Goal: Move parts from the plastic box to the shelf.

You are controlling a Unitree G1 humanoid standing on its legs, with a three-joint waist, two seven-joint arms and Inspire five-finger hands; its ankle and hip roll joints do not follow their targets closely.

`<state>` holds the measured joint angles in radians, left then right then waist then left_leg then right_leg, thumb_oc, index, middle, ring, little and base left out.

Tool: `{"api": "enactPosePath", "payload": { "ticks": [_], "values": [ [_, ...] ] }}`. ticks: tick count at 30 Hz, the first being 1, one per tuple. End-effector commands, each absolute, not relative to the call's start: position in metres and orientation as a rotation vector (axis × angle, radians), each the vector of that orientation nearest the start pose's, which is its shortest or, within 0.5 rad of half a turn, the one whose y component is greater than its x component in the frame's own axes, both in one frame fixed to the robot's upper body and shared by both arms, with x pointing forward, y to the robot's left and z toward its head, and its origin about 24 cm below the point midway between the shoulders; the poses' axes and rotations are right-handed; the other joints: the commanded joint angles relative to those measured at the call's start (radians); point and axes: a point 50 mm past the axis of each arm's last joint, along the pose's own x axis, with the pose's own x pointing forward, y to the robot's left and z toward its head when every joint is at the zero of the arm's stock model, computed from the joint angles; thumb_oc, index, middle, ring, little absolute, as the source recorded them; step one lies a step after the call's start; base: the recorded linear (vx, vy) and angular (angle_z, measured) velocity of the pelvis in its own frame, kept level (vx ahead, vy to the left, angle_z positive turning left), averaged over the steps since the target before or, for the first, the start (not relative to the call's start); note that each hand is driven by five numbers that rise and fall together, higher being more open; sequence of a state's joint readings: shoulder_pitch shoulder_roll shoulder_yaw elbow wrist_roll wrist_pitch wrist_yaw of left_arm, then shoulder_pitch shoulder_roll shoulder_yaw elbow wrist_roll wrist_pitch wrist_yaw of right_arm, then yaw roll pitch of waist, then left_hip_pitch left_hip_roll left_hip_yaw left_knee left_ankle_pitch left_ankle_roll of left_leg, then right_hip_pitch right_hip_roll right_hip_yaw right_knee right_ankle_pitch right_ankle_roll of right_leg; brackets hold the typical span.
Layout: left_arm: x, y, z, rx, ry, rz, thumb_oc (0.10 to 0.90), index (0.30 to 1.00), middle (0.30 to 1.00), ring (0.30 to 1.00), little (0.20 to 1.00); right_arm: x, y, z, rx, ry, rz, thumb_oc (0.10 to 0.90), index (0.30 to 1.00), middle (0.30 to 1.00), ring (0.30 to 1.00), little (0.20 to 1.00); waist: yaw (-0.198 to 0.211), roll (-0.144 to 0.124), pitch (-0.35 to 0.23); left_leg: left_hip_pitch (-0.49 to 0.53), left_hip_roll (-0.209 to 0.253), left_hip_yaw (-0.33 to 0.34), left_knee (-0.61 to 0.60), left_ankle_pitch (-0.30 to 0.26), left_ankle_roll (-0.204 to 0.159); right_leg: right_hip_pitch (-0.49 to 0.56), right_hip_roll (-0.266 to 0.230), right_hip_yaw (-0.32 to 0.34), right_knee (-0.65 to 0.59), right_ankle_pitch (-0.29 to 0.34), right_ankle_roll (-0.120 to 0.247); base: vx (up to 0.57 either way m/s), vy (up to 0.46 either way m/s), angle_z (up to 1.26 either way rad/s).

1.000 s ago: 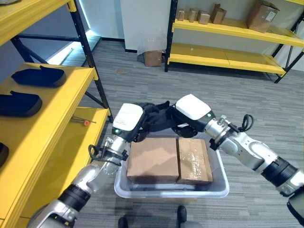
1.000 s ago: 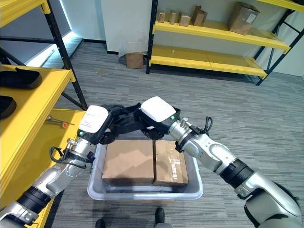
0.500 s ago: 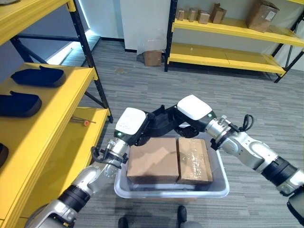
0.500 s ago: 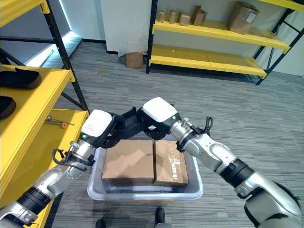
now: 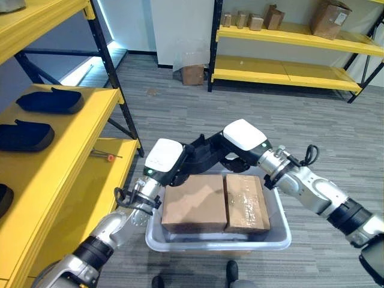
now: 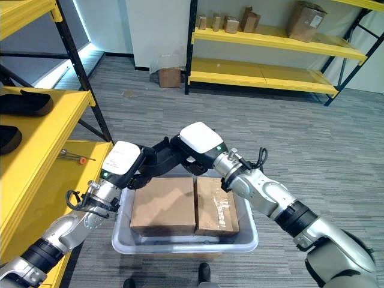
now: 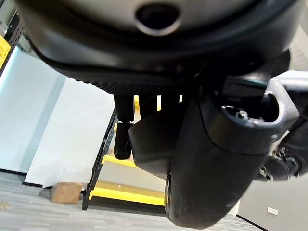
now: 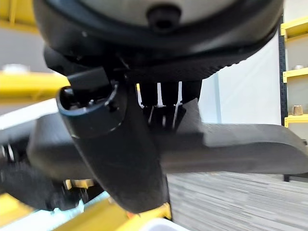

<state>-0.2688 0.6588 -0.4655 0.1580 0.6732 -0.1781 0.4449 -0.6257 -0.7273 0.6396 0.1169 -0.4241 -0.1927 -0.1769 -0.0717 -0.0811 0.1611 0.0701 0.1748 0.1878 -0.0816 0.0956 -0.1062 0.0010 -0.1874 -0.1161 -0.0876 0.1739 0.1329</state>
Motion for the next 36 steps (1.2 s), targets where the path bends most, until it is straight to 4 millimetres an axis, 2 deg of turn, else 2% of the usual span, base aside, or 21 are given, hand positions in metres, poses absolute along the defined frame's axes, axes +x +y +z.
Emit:
{"api": "enactPosePath", "payload": {
  "ticks": [1,6,8,11,12,14,15,16,20,21,25,26,27,28,29,30,32,33,35,36],
  "values": [
    [0.295,0.166,0.121,1.206,-0.708,-0.036,0.4,0.3,0.3,0.3,0.3,0.314,-0.116,0.228,-1.036,-0.954,0.225,0.9,1.0,1.0,1.0,1.0,0.012,-0.008,-0.043,0.092,0.032,0.006,-0.006,-0.11,-0.008,0.089,-0.045,0.005,0.003,-0.069,0.04,-0.04,-0.015,0.0],
    [0.284,0.191,0.114,1.229,-0.636,0.028,0.4,0.3,0.3,0.3,0.3,0.297,-0.139,0.217,-0.931,-0.915,0.182,0.9,1.0,1.0,1.0,1.0,0.008,0.007,-0.032,0.084,0.033,0.006,-0.006,-0.096,-0.009,0.081,-0.043,0.002,0.005,-0.065,0.037,-0.01,-0.012,0.0],
    [0.282,0.197,0.114,1.243,-0.629,0.042,0.4,0.3,0.3,0.3,0.3,0.292,-0.144,0.214,-0.923,-0.906,0.173,0.9,1.0,1.0,1.0,1.0,0.008,0.01,-0.035,0.086,0.034,0.004,-0.006,-0.103,-0.011,0.084,-0.041,0.002,0.005,-0.072,0.039,0.02,-0.027,-0.03],
    [0.272,0.217,0.111,1.277,-0.583,0.095,0.4,0.3,0.3,0.3,0.3,0.281,-0.166,0.203,-0.917,-0.852,0.124,0.9,1.0,1.0,1.0,1.0,0.003,0.025,-0.028,0.087,0.04,0.002,-0.006,-0.098,-0.014,0.084,-0.034,0.001,0.015,-0.084,0.035,0.0,-0.044,0.0],
    [0.271,0.217,0.11,1.277,-0.582,0.093,0.4,0.3,0.3,0.3,0.3,0.28,-0.166,0.202,-0.917,-0.85,0.124,0.9,1.0,1.0,1.0,1.0,0.003,0.025,-0.03,0.088,0.041,0.001,-0.006,-0.097,-0.015,0.083,-0.034,0.001,0.017,-0.085,0.035,-0.01,-0.06,0.02],
    [0.263,0.231,0.106,1.3,-0.536,0.129,0.4,0.3,0.3,0.3,0.3,0.273,-0.182,0.195,-0.922,-0.81,0.084,0.9,1.0,1.0,1.0,1.0,-0.002,0.036,-0.027,0.086,0.049,-0.003,-0.006,-0.09,-0.019,0.079,-0.025,-0.003,0.034,-0.1,0.028,-0.01,-0.065,0.0],
    [0.263,0.231,0.106,1.3,-0.535,0.126,0.4,0.3,0.3,0.3,0.3,0.272,-0.182,0.194,-0.921,-0.808,0.085,0.9,1.0,1.0,1.0,1.0,-0.002,0.037,-0.029,0.086,0.051,-0.005,-0.006,-0.09,-0.019,0.078,-0.024,-0.004,0.038,-0.103,0.027,-0.02,-0.105,0.0],
    [0.255,0.243,0.102,1.313,-0.496,0.16,0.4,0.3,0.3,0.3,0.3,0.266,-0.192,0.188,-0.926,-0.775,0.064,0.9,1.0,1.0,1.0,1.0,-0.004,0.049,-0.025,0.084,0.064,-0.01,-0.006,-0.079,-0.024,0.07,-0.011,-0.006,0.073,-0.128,0.018,-0.02,-0.082,0.03],
    [0.244,0.257,0.1,1.318,-0.456,0.223,0.4,0.3,0.3,0.3,0.3,0.263,-0.2,0.183,-0.927,-0.746,0.05,0.9,1.0,1.0,1.0,1.0,0.001,0.066,-0.009,0.073,0.092,-0.024,-0.006,-0.054,-0.029,0.03,0.02,-0.008,0.147,-0.171,-0.003,-0.07,-0.141,0.01],
    [0.237,0.263,0.099,1.319,-0.438,0.251,0.4,0.3,0.3,0.3,0.3,0.264,-0.199,0.184,-0.919,-0.747,0.057,0.9,1.0,1.0,1.0,1.0,0.007,0.074,0.003,0.065,0.108,-0.03,-0.006,-0.036,-0.031,0.006,0.042,-0.005,0.18,-0.195,-0.016,-0.1,-0.197,0.01],
    [0.227,0.268,0.102,1.303,-0.44,0.297,0.4,0.3,0.3,0.3,0.3,0.269,-0.19,0.192,-0.895,-0.79,0.077,0.9,1.0,1.0,1.0,1.0,0.033,0.086,0.035,0.031,0.146,-0.054,-0.003,0.015,-0.037,-0.045,0.086,-0.011,0.229,-0.22,-0.046,-0.14,-0.229,-0.06],
    [0.223,0.268,0.103,1.295,-0.445,0.307,0.4,0.3,0.3,0.3,0.3,0.271,-0.181,0.203,-0.868,-0.848,0.092,0.9,1.0,1.0,1.0,1.0,0.066,0.091,0.06,-0.001,0.167,-0.082,-0.003,0.067,-0.045,-0.063,0.109,-0.027,0.237,-0.228,-0.064,-0.29,-0.37,-0.02],
    [0.225,0.265,0.109,1.299,-0.475,0.311,0.4,0.3,0.3,0.3,0.3,0.274,-0.175,0.211,-0.851,-0.889,0.097,0.9,1.0,1.0,1.0,1.0,0.088,0.099,0.078,-0.052,0.18,-0.12,-0.005,0.145,-0.063,-0.076,0.123,-0.05,0.231,-0.233,-0.083,-0.38,-0.401,0.36],
    [0.232,0.258,0.118,1.306,-0.532,0.293,0.4,0.3,0.3,0.3,0.3,0.278,-0.173,0.22,-0.865,-0.922,0.079,0.9,1.0,1.0,1.0,1.0,0.094,0.105,0.092,-0.134,0.168,-0.175,-0.006,0.236,-0.083,-0.074,0.117,-0.108,0.2,-0.232,-0.097,-0.32,-0.271,1.0],
    [0.235,0.253,0.121,1.299,-0.555,0.285,0.4,0.3,0.3,0.3,0.3,0.279,-0.174,0.222,-0.874,-0.93,0.064,0.9,1.0,1.0,1.0,1.0,0.091,0.1,0.097,-0.159,0.148,-0.166,-0.005,0.243,-0.075,-0.07,0.103,-0.135,0.182,-0.224,-0.098,-0.27,-0.192,1.49],
    [0.238,0.25,0.123,1.294,-0.573,0.28,0.4,0.3,0.3,0.3,0.3,0.278,-0.176,0.223,-0.888,-0.932,0.053,0.9,1.0,1.0,1.0,1.0,0.083,0.092,0.097,-0.152,0.139,-0.12,0.009,0.215,-0.064,-0.069,0.087,-0.163,0.171,-0.222,-0.1,-0.15,-0.08,1.68],
    [0.238,0.25,0.123,1.293,-0.575,0.279,0.4,0.3,0.3,0.3,0.3,0.278,-0.177,0.223,-0.889,-0.933,0.05,0.9,1.0,1.0,1.0,1.0,0.081,0.091,0.097,-0.16,0.135,-0.123,0.015,0.216,-0.06,-0.069,0.084,-0.167,0.167,-0.216,-0.099,-0.14,-0.111,1.5],
    [0.242,0.239,0.128,1.275,-0.632,0.258,0.4,0.3,0.3,0.3,0.3,0.278,-0.18,0.218,-0.91,-0.916,0.034,0.9,1.0,1.0,1.0,1.0,0.067,0.067,0.086,-0.137,0.082,-0.078,0.235,0.042,-0.03,-0.06,0.049,-0.223,0.128,-0.189,-0.106,-0.23,-0.202,1.07],
    [0.245,0.237,0.129,1.256,-0.636,0.258,0.4,0.3,0.3,0.3,0.3,0.277,-0.184,0.21,-0.901,-0.876,0.026,0.9,1.0,1.0,1.0,1.0,0.053,0.068,0.072,-0.102,0.063,-0.071,0.362,-0.054,-0.023,-0.04,0.047,-0.248,0.108,-0.196,-0.11,-0.1,-0.131,1.06],
    [0.245,0.236,0.129,1.25,-0.637,0.261,0.4,0.3,0.3,0.3,0.3,0.277,-0.186,0.206,-0.894,-0.857,0.024,0.9,1.0,1.0,1.0,1.0,0.051,0.067,0.068,-0.084,0.048,-0.067,0.418,-0.085,-0.022,-0.033,0.047,-0.264,0.105,-0.193,-0.113,0.03,-0.023,1.32]
  ]
}}
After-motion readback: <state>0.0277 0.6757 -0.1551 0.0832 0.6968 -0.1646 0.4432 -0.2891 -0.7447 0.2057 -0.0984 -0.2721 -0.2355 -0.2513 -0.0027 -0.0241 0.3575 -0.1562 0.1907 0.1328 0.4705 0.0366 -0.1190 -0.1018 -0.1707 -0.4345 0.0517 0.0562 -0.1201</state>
